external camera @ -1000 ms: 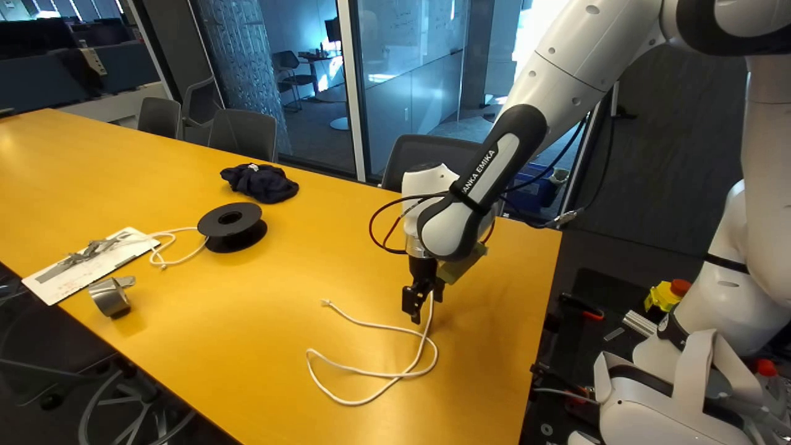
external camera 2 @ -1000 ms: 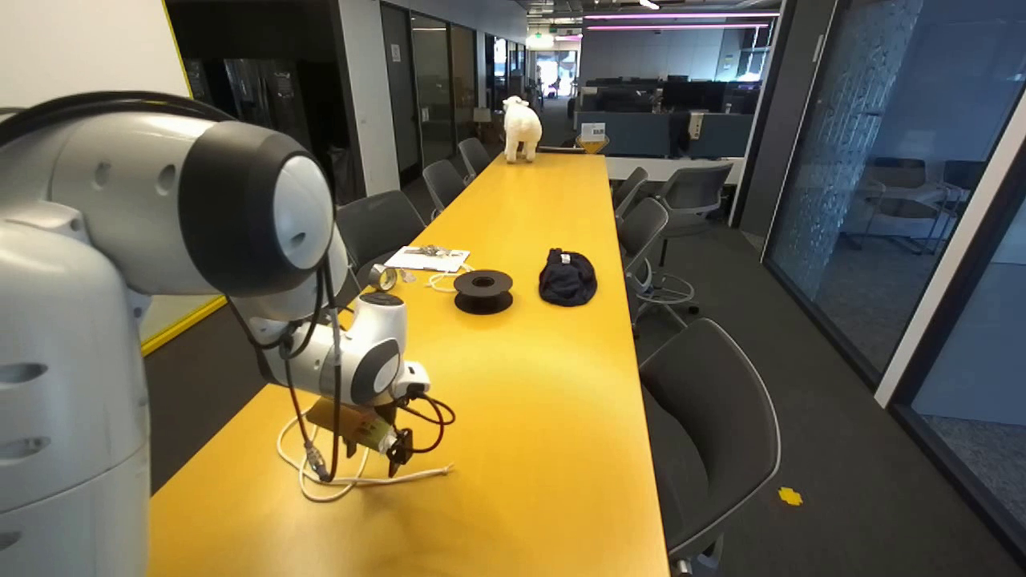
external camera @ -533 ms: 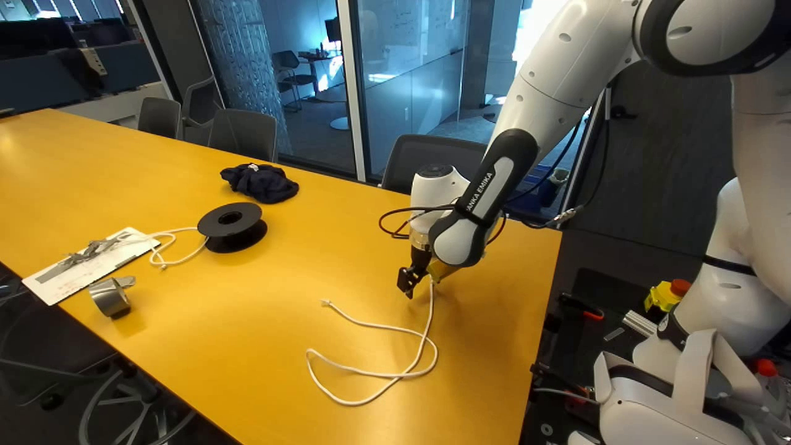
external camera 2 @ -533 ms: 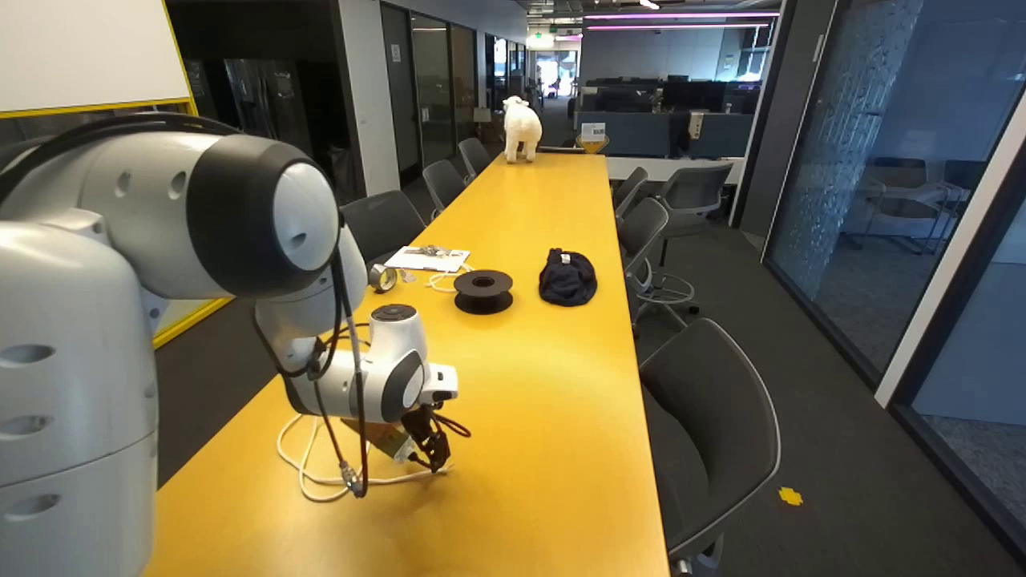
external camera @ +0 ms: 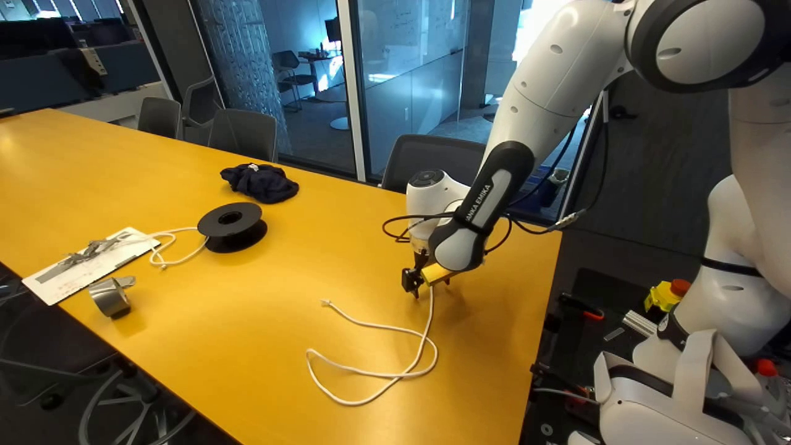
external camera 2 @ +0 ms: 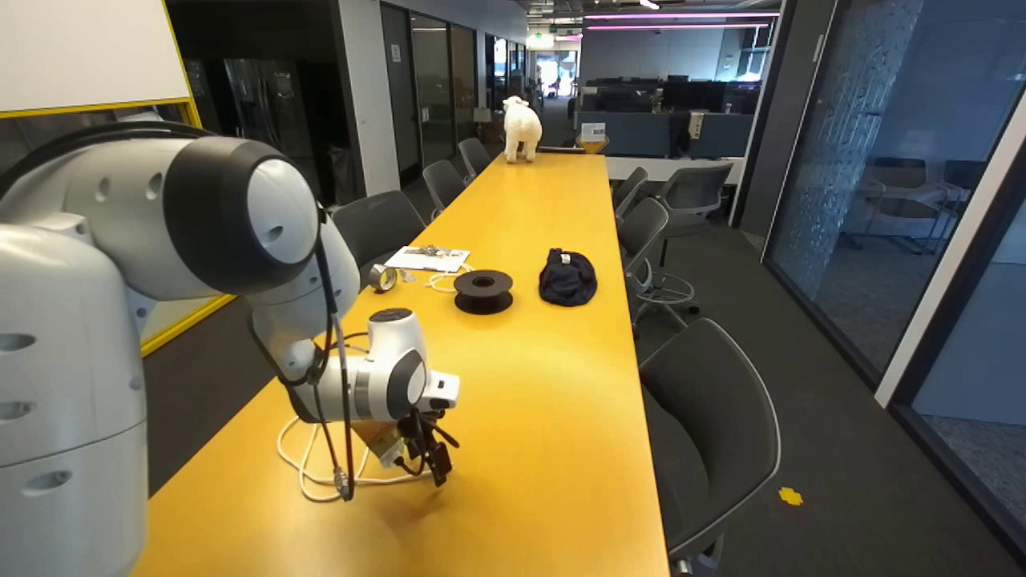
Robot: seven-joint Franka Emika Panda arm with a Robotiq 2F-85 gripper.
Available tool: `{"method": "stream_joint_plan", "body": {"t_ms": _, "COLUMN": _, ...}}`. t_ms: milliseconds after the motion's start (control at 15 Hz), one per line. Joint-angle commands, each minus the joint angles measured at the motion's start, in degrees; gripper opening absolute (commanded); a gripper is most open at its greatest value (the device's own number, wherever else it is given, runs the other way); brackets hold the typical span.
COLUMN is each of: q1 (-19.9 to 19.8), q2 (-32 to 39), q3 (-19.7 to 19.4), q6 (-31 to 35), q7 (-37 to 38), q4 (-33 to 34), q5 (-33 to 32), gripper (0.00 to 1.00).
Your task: Straighten out the rope
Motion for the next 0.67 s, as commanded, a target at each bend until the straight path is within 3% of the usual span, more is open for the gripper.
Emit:
{"method": "stream_joint_plan", "body": {"t_ms": 0, "q1": -4.8, "q2": -0.2, "q3": 5.1, "q6": -5.7, "q7": 0.1, "q4": 2.7, "q5": 4.3, "gripper": 1.00}}
{"method": "stream_joint_plan", "body": {"t_ms": 200, "q1": -10.3, "q2": 0.0, "q3": 10.4, "q6": -9.7, "q7": -3.0, "q4": 4.5, "q5": 10.8, "gripper": 1.00}}
{"method": "stream_joint_plan", "body": {"t_ms": 600, "q1": -14.4, "q2": 1.3, "q3": 12.8, "q6": -12.7, "q7": -4.4, "q4": 7.0, "q5": 15.7, "gripper": 1.00}}
